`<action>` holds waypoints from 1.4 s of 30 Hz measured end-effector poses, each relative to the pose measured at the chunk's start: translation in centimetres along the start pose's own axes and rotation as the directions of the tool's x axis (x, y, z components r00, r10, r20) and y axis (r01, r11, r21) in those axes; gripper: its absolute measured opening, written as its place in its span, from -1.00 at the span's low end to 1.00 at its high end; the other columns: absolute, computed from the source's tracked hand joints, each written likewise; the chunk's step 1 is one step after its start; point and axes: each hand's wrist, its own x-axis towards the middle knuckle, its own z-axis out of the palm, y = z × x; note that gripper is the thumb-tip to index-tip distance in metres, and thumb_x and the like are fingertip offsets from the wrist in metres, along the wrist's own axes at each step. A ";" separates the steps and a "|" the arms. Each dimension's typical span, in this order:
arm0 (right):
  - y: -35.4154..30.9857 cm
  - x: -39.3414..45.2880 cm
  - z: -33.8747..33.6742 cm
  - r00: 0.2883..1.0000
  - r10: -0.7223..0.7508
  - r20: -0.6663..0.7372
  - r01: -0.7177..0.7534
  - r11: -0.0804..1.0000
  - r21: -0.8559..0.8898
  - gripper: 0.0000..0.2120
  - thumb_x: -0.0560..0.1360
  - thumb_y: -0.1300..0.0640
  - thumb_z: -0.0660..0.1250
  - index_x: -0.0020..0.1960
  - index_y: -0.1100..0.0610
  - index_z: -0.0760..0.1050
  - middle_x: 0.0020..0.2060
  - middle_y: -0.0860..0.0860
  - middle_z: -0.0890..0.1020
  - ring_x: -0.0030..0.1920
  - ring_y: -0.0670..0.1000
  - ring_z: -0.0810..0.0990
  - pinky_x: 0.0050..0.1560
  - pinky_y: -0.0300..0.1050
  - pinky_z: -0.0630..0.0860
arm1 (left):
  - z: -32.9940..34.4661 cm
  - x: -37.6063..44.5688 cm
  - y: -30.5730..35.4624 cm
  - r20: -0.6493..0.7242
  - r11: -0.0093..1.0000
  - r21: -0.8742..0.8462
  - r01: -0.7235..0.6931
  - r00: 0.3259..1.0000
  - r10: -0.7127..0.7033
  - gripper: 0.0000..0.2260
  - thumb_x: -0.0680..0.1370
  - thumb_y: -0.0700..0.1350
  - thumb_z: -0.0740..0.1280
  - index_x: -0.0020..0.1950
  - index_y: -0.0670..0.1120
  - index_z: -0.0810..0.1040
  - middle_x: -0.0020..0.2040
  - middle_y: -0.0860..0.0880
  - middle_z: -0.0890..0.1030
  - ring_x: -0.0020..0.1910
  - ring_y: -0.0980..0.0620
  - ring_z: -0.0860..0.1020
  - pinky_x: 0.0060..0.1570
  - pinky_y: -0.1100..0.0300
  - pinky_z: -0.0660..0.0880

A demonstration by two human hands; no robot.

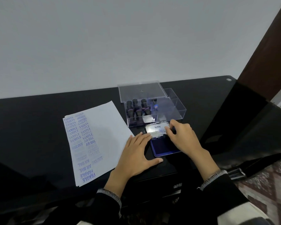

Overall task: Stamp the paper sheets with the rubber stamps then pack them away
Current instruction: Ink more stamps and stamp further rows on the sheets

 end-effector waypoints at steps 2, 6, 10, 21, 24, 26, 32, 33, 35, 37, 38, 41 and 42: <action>0.0 0.2 0.3 1.000 -0.031 0.008 0.031 0.998 -0.048 -0.73 0.56 -0.02 0.23 -0.24 0.09 0.30 -0.44 -0.04 0.47 -0.39 0.03 0.46 -0.42 -0.10 0.32 | 0.1 0.0 -0.1 -0.024 1.000 -0.003 -0.003 1.000 0.003 -0.23 0.42 0.45 0.18 0.53 0.11 0.16 0.52 0.19 0.18 0.51 0.20 0.03 0.49 0.17 -0.17; 0.0 0.5 0.7 0.999 -0.044 -0.016 0.043 0.997 -0.058 -0.74 0.56 0.07 0.22 -0.26 0.11 0.29 -0.48 -0.02 0.43 -0.44 0.04 0.42 -0.45 -0.12 0.27 | 0.3 0.0 -0.2 -0.046 1.000 -0.013 -0.002 0.999 0.001 -0.27 0.44 0.44 0.17 0.52 0.11 0.19 0.51 0.19 0.20 0.50 0.20 0.07 0.49 0.17 -0.14; -0.3 0.9 1.3 0.998 -0.059 0.002 0.059 0.998 -0.033 -0.77 0.53 0.18 0.22 -0.28 0.11 0.27 -0.50 -0.03 0.39 -0.48 0.04 0.38 -0.47 -0.10 0.26 | 0.4 0.0 -0.2 -0.046 1.000 -0.011 -0.005 0.999 0.005 -0.26 0.44 0.45 0.15 0.52 0.12 0.18 0.51 0.19 0.20 0.49 0.21 0.09 0.49 0.16 -0.14; -0.3 1.9 2.6 0.982 -0.181 0.048 0.186 0.973 -0.136 -0.77 0.49 0.27 0.21 -0.30 0.17 0.22 -0.48 0.06 0.38 -0.44 0.17 0.39 -0.41 -0.01 0.32 | 0.4 0.0 -0.1 -0.036 1.000 -0.025 0.005 0.999 -0.006 -0.26 0.45 0.43 0.15 0.53 0.11 0.15 0.52 0.19 0.17 0.50 0.21 0.06 0.51 0.14 -0.17; -0.4 1.8 2.9 0.966 -0.254 0.040 0.257 0.944 -0.207 -0.74 0.44 0.33 0.25 -0.29 0.16 0.19 -0.50 0.04 0.34 -0.48 0.15 0.31 -0.45 -0.08 0.22 | 0.4 0.0 -0.1 -0.036 1.000 -0.024 0.001 0.999 -0.002 -0.27 0.46 0.43 0.15 0.53 0.10 0.16 0.52 0.19 0.18 0.50 0.20 0.06 0.50 0.14 -0.18; -0.6 1.5 3.2 0.956 -0.292 0.019 0.288 0.925 -0.248 -0.65 0.35 0.39 0.32 -0.30 0.13 0.16 -0.52 0.01 0.29 -0.54 0.12 0.24 -0.50 -0.14 0.16 | 0.4 0.0 -0.1 -0.035 1.000 -0.024 0.001 0.999 -0.002 -0.27 0.46 0.42 0.16 0.53 0.10 0.15 0.52 0.18 0.18 0.50 0.20 0.05 0.50 0.13 -0.18; 0.6 1.5 3.9 0.970 -0.231 -0.082 0.222 0.970 -0.103 -0.70 0.40 0.37 0.28 -0.32 0.14 0.19 -0.53 0.03 0.34 -0.53 0.15 0.36 -0.50 -0.01 0.33 | 0.4 0.0 -0.1 -0.030 0.999 -0.033 0.006 1.000 -0.007 -0.27 0.46 0.42 0.16 0.53 0.10 0.16 0.53 0.17 0.18 0.51 0.19 0.06 0.51 0.10 -0.17; 0.8 1.7 3.9 0.971 -0.220 -0.090 0.214 0.974 -0.076 -0.73 0.41 0.36 0.27 -0.33 0.17 0.22 -0.53 0.06 0.37 -0.51 0.15 0.38 -0.48 0.01 0.35 | 0.3 0.0 0.0 -0.026 0.999 -0.033 0.007 1.000 -0.008 -0.27 0.46 0.42 0.17 0.53 0.10 0.15 0.53 0.17 0.18 0.51 0.19 0.06 0.52 0.10 -0.17; 0.9 1.8 3.9 0.969 -0.225 -0.100 0.220 0.974 -0.051 -0.74 0.41 0.36 0.27 -0.34 0.17 0.24 -0.53 0.06 0.37 -0.51 0.14 0.38 -0.48 0.01 0.34 | 0.3 0.0 -0.1 -0.019 1.000 -0.026 0.007 1.000 -0.007 -0.27 0.46 0.42 0.16 0.53 0.10 0.14 0.53 0.17 0.17 0.51 0.19 0.05 0.52 0.09 -0.16; 0.5 1.6 3.9 0.960 -0.259 -0.105 0.252 0.965 -0.078 -0.67 0.38 0.39 0.29 -0.33 0.13 0.17 -0.54 0.01 0.30 -0.54 0.11 0.30 -0.51 -0.05 0.28 | 0.4 0.0 -0.2 -0.020 1.000 -0.021 0.007 1.000 -0.007 -0.27 0.46 0.43 0.15 0.54 0.10 0.14 0.53 0.18 0.16 0.51 0.19 0.04 0.52 0.08 -0.16; 0.3 1.4 3.8 0.954 -0.283 -0.103 0.273 0.957 -0.102 -0.62 0.36 0.41 0.31 -0.32 0.11 0.14 -0.54 -0.02 0.26 -0.56 0.09 0.26 -0.53 -0.09 0.24 | 0.5 0.0 -0.2 -0.021 1.000 -0.019 0.006 1.000 -0.006 -0.26 0.46 0.43 0.14 0.54 0.11 0.14 0.53 0.18 0.16 0.51 0.20 0.04 0.52 0.08 -0.16; -0.3 1.1 3.9 0.940 -0.328 -0.089 0.306 0.931 -0.198 -0.54 0.27 0.45 0.37 -0.29 0.09 0.12 -0.52 -0.04 0.22 -0.57 0.05 0.19 -0.57 -0.16 0.18 | 0.5 0.0 -0.2 -0.024 1.000 -0.023 0.003 1.000 -0.004 -0.27 0.45 0.43 0.15 0.53 0.11 0.14 0.53 0.19 0.17 0.51 0.20 0.05 0.52 0.10 -0.17; -0.4 1.0 4.0 0.940 -0.330 -0.086 0.304 0.926 -0.225 -0.54 0.26 0.45 0.38 -0.29 0.09 0.14 -0.52 -0.04 0.22 -0.57 0.05 0.19 -0.58 -0.17 0.17 | 0.6 0.0 -0.2 -0.024 1.000 -0.025 0.004 1.000 -0.004 -0.27 0.46 0.43 0.15 0.53 0.11 0.14 0.53 0.19 0.17 0.51 0.20 0.05 0.52 0.10 -0.17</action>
